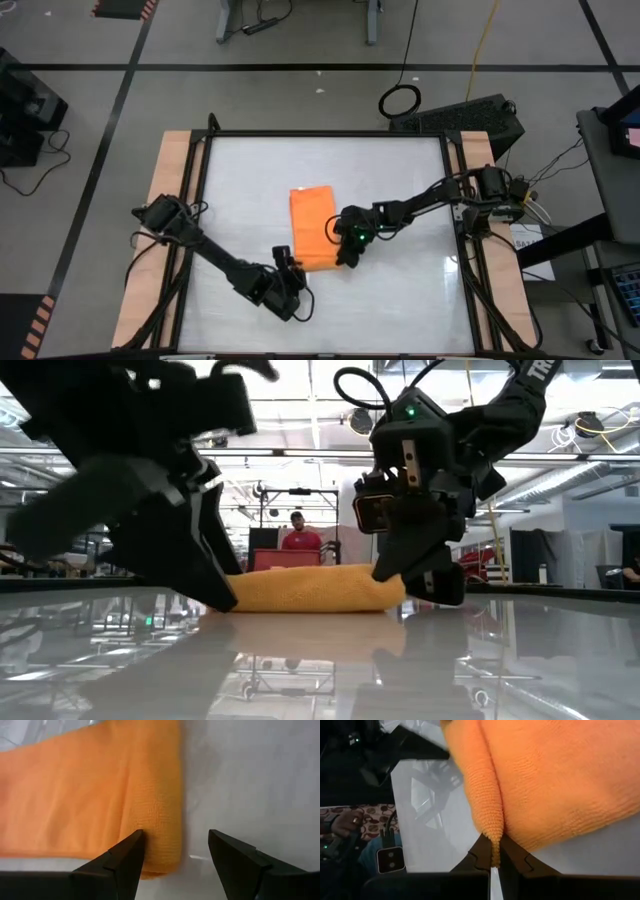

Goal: Roll towel
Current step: Roll the orange towel

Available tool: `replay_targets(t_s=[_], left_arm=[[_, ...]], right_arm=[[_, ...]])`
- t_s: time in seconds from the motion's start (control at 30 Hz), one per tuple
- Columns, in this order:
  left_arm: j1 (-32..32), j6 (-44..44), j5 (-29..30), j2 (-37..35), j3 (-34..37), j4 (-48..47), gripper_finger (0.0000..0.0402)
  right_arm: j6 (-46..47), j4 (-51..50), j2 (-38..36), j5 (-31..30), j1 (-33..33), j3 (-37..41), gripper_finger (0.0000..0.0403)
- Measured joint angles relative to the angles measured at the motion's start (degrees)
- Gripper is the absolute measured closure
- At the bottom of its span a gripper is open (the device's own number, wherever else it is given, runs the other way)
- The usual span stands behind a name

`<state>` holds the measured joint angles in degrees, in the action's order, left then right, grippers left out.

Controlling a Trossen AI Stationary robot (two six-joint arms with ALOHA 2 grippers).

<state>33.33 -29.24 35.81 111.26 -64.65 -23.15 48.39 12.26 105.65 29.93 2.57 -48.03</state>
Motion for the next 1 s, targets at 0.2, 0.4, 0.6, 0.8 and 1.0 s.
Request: replay_targets(t_s=[0.2, 0.4, 0.6, 0.8, 1.0], left_arm=[[-0.4, -0.09, 0.52, 0.0, 1.29, 0.25, 0.0174], [-0.97, 1.15, -0.65, -0.13, 2.09, 0.67, 0.0174], [-2.87, 5.18, -7.06, -0.39, 2.99, 4.3, 0.0228], [-4.5, 5.8, -11.44, -0.33, 3.0, 5.28, 0.037], [-5.81, 5.79, -15.37, -0.28, 3.09, 6.65, 0.0384]], right_arm=[[0.04, 0.01, 0.0, -0.01, 0.97, 0.0, 0.0399], [0.36, 0.01, 0.0, 0.0, 1.22, 0.0, 0.0399], [0.06, 0.03, 0.02, 0.07, 1.24, 0.0, 0.0399], [-1.95, 0.05, 0.02, 0.44, 1.29, 0.0, 0.0389], [-7.88, -1.36, -1.52, 0.15, 1.35, 0.02, 0.031]])
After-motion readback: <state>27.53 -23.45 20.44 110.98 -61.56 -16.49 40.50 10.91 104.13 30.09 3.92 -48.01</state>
